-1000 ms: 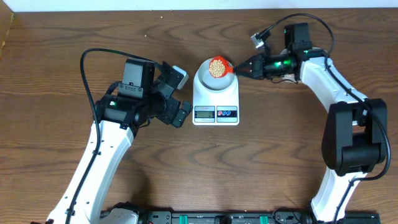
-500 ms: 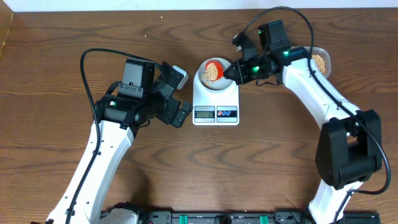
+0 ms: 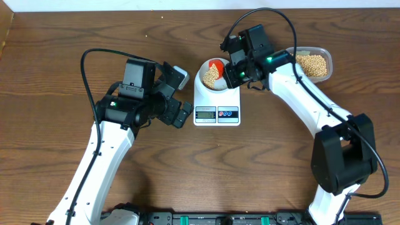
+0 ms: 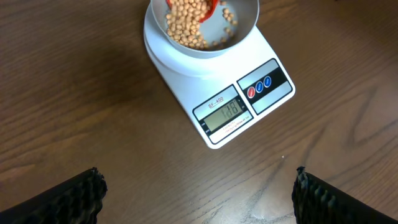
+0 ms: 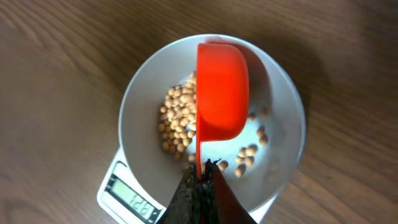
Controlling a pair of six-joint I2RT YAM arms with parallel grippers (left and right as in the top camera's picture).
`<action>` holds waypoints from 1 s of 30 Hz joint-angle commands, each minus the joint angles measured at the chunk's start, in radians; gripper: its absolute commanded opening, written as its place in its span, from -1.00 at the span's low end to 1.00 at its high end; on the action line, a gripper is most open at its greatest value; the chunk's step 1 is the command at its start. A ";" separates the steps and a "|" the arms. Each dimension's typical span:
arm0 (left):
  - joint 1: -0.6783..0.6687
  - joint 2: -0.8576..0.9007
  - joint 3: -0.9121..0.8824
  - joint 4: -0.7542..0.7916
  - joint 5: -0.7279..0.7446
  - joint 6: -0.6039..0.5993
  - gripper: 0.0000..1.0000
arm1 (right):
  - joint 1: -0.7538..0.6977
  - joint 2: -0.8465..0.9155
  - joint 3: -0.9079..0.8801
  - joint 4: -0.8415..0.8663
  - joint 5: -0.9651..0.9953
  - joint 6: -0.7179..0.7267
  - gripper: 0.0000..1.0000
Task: Scoop item into bowl and weigh 50g on scale
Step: 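Tip the scoop to pour soybeans into the white bowl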
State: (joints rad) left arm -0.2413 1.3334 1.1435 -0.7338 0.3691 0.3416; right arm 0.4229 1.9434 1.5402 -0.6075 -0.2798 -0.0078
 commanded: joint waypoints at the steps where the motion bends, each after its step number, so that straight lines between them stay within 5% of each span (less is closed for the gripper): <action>1: 0.003 0.007 0.013 -0.003 0.012 0.016 0.96 | 0.022 -0.047 0.019 -0.004 0.105 -0.053 -0.98; 13: 0.003 0.007 0.013 -0.003 0.012 0.016 0.95 | 0.094 -0.090 0.019 -0.016 0.307 -0.134 -0.98; 30: 0.003 0.007 0.013 -0.003 0.012 0.016 0.96 | 0.109 -0.116 0.019 -0.040 0.298 -0.158 -0.98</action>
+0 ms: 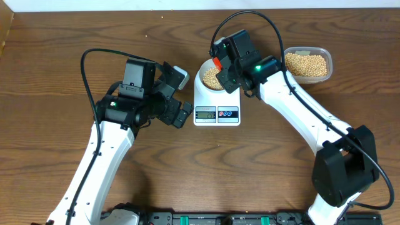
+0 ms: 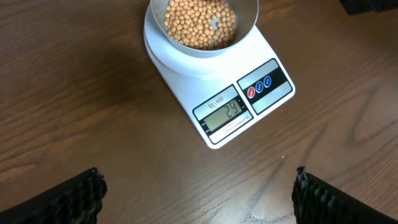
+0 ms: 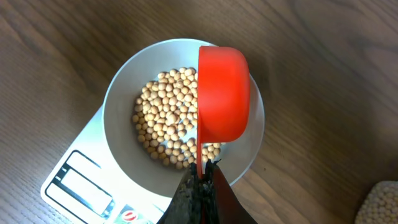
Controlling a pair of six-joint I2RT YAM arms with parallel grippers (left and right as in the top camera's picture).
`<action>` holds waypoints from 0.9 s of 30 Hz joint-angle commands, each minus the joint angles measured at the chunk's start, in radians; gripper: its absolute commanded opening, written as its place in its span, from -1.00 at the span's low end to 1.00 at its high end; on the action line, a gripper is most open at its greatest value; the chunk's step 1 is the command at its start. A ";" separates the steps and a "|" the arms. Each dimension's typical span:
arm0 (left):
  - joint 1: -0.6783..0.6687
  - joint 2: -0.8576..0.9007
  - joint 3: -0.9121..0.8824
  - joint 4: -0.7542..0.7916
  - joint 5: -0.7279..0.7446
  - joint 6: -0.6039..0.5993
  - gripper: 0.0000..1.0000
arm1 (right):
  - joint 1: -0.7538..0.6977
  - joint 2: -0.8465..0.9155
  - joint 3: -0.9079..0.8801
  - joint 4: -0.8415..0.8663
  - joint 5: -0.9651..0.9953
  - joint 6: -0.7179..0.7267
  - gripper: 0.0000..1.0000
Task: Scoop item into bowl and weigh 50g on scale
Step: 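Tip the scoop to pour soybeans into the white bowl, then move the empty scoop back over the soybean tub with the right gripper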
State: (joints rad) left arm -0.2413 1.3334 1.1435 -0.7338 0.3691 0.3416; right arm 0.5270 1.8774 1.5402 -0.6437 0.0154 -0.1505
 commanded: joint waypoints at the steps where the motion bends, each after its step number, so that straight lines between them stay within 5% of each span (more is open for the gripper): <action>1: 0.003 0.007 0.013 -0.003 0.012 0.016 0.96 | 0.003 -0.057 0.019 -0.003 -0.004 -0.016 -0.98; 15: 0.003 0.007 0.013 -0.003 0.012 0.016 0.96 | -0.068 -0.153 0.019 -0.011 -0.205 0.025 -0.98; 27: 0.003 0.007 0.013 -0.003 0.012 0.017 0.96 | -0.369 -0.163 0.019 -0.012 -0.546 0.095 -0.98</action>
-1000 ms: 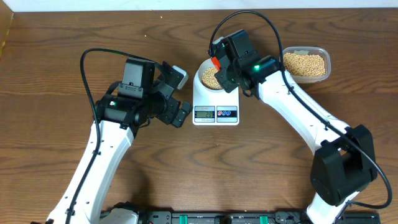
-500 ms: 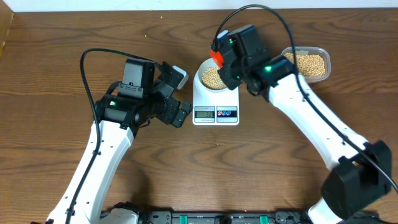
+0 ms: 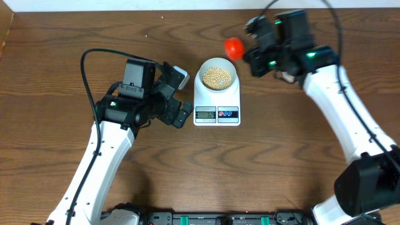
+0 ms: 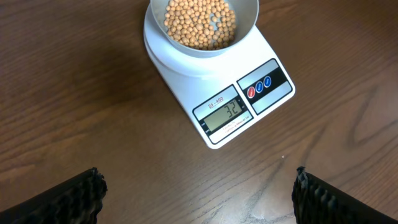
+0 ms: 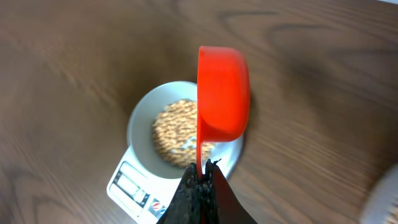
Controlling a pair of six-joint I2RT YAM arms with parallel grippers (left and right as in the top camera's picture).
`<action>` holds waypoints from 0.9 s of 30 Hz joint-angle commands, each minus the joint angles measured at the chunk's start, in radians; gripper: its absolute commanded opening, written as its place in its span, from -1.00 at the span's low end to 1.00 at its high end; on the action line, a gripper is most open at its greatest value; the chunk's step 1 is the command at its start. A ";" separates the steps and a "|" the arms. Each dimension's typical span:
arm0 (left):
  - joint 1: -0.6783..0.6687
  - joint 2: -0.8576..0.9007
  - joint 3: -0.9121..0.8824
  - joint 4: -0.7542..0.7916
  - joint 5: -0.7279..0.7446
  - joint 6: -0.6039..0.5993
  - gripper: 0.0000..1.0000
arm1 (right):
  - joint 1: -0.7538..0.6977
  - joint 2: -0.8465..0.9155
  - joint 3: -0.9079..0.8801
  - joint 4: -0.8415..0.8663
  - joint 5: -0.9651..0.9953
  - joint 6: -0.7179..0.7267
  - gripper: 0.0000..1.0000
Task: Scoop item into bowl and weigh 50g on scale
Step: 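Move the empty scoop back over the soybean tub with the right gripper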
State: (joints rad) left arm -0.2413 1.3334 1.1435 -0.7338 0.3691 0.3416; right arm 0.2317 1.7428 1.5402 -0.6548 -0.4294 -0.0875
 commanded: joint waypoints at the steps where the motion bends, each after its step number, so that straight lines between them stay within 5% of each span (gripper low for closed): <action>1: 0.003 0.007 0.013 -0.003 0.012 0.016 0.96 | -0.098 -0.028 0.019 -0.003 -0.101 0.032 -0.98; 14: 0.003 0.007 0.013 -0.003 0.012 0.017 0.95 | -0.356 -0.028 0.019 -0.129 0.103 0.043 -0.98; 27: 0.003 0.007 0.013 -0.003 0.012 0.016 0.95 | -0.382 0.057 0.015 -0.212 0.270 0.038 -0.98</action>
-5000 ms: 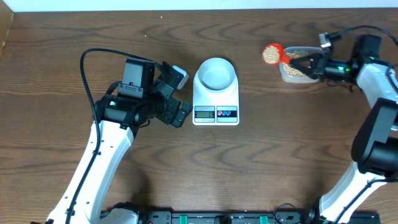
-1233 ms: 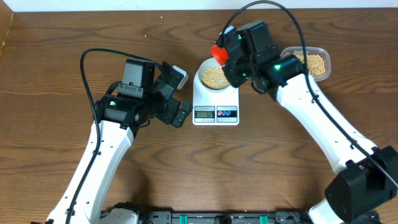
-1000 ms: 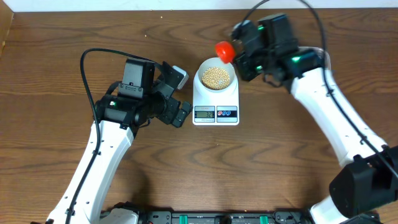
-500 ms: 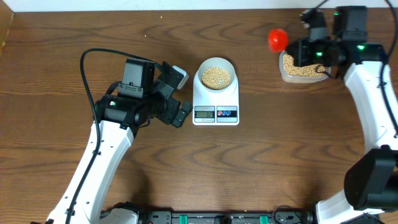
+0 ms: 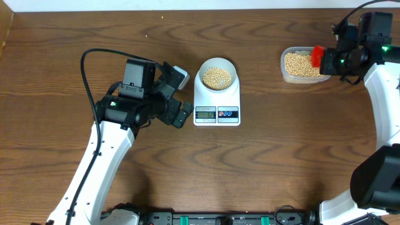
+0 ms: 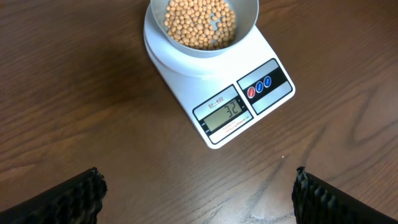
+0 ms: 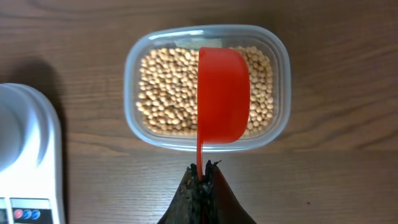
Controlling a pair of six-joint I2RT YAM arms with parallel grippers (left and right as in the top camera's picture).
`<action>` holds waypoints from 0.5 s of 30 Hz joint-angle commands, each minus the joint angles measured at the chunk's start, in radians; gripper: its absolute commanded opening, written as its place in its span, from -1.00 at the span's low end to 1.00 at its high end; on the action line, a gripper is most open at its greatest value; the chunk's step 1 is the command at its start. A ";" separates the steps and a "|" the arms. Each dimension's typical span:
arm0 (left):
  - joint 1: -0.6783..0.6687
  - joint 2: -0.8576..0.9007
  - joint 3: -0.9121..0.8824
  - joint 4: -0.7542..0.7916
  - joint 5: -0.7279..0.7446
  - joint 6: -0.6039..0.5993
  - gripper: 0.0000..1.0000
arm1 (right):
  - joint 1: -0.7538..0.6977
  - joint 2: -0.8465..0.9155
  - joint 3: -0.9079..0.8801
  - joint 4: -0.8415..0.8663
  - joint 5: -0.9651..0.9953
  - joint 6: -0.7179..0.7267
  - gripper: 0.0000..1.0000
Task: Scoop item into bowl and weigh 50g on scale
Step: 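Move the empty scoop back over the soybean tub with the right gripper, then lower the red scoop into the soybeans with the right gripper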
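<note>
A white bowl point(image 5: 216, 76) holding soybeans sits on the white scale point(image 5: 217, 107), whose display point(image 6: 226, 112) reads 32. My right gripper point(image 7: 200, 169) is shut on the handle of a red scoop point(image 7: 222, 94), turned on its side above the clear tub of soybeans point(image 7: 165, 87) at the table's far right point(image 5: 300, 64). My left gripper point(image 6: 198, 186) hangs open above bare wood just in front of the scale, with nothing between its fingers.
The tub stands near the table's back right edge, about a scale's width from the scale. Bare wooden table surrounds the scale. My left arm point(image 5: 134, 103) lies to the left of the scale.
My right gripper has carried the red scoop from beside the bowl, right of the scale, to above the soybean tub. The scale still reads 32. The left arm has not moved.
The scoop was tipped over the bowl with beans falling and the display near 18. Then the bowl held more beans and the display read 24. Then the scoop was clear of the bowl, the reading 32. Now the scoop is over the tub.
</note>
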State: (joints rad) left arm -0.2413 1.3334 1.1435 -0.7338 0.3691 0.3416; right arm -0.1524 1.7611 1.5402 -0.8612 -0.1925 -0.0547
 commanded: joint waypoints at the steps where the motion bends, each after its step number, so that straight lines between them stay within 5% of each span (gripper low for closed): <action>1: 0.003 0.007 0.013 -0.003 0.012 0.016 0.95 | 0.003 0.051 0.015 -0.007 0.033 0.005 -0.98; 15: 0.003 0.007 0.013 -0.003 0.012 0.016 0.96 | 0.000 0.166 0.015 -0.005 -0.135 0.005 -0.98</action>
State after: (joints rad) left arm -0.2413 1.3334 1.1435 -0.7338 0.3691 0.3416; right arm -0.1524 1.8908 1.5410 -0.8661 -0.2497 -0.0551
